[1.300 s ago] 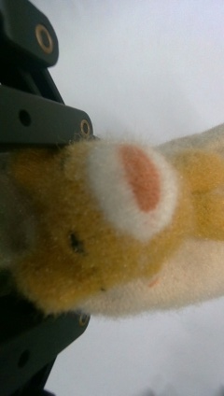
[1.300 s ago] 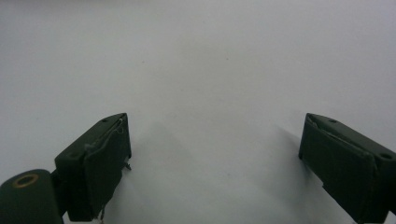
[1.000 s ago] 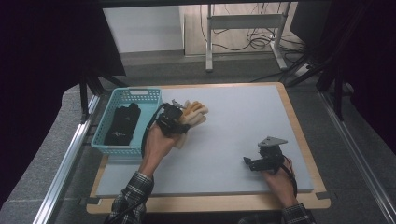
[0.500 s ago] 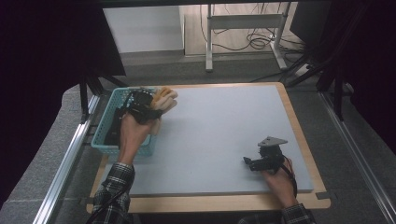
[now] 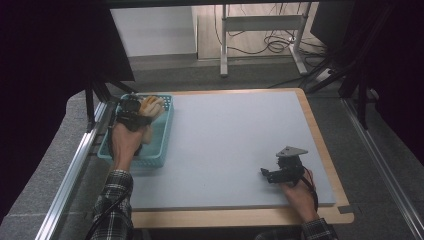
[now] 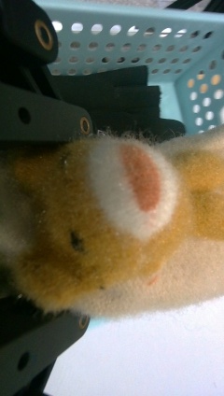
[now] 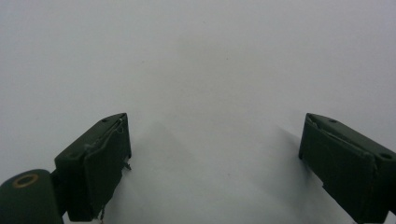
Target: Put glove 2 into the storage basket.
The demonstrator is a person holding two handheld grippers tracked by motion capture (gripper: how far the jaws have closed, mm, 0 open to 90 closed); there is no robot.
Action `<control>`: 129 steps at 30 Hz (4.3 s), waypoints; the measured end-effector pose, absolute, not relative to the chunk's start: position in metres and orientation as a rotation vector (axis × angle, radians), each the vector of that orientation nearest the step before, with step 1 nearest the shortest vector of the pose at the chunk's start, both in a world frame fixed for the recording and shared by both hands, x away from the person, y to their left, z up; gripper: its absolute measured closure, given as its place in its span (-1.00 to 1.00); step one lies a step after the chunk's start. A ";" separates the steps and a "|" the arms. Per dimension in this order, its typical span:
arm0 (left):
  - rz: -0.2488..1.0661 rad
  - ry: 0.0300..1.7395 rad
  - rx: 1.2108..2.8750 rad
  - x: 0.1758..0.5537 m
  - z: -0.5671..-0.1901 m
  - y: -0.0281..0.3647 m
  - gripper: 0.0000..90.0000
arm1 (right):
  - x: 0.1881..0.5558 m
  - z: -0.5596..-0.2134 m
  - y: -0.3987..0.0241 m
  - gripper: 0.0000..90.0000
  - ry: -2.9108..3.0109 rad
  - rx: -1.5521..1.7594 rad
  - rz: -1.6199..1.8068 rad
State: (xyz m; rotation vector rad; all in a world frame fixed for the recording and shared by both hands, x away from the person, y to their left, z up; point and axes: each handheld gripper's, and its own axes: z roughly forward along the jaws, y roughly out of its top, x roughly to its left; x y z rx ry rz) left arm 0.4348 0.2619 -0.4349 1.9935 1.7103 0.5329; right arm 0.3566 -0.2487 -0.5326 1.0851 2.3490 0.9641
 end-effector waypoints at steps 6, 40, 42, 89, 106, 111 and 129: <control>0.502 1.751 2.009 0.448 -0.456 0.262 0.18 | 0.357 -0.533 -0.249 -0.80 2.349 1.085 0.965; 0.247 1.663 2.105 0.465 -0.452 0.266 -0.68 | 0.357 -0.533 -0.249 -0.80 2.349 1.085 0.965; 0.297 1.683 2.080 0.462 -0.447 0.270 -0.50 | 0.357 -0.533 -0.249 -0.80 2.349 1.085 0.965; 0.480 1.763 2.068 0.452 -0.474 0.284 0.04 | 0.357 -0.533 -0.249 -0.80 2.348 1.085 0.965; 0.477 1.742 2.011 0.442 -0.469 0.297 -0.20 | 0.357 -0.533 -0.249 -0.80 2.348 1.083 0.963; 0.477 1.730 1.989 0.439 -0.466 0.300 -0.27 | 0.357 -0.533 -0.249 -0.80 2.348 1.084 0.963; 0.461 1.682 1.956 0.431 -0.454 0.299 -0.61 | 0.357 -0.533 -0.249 -0.80 2.348 1.084 0.963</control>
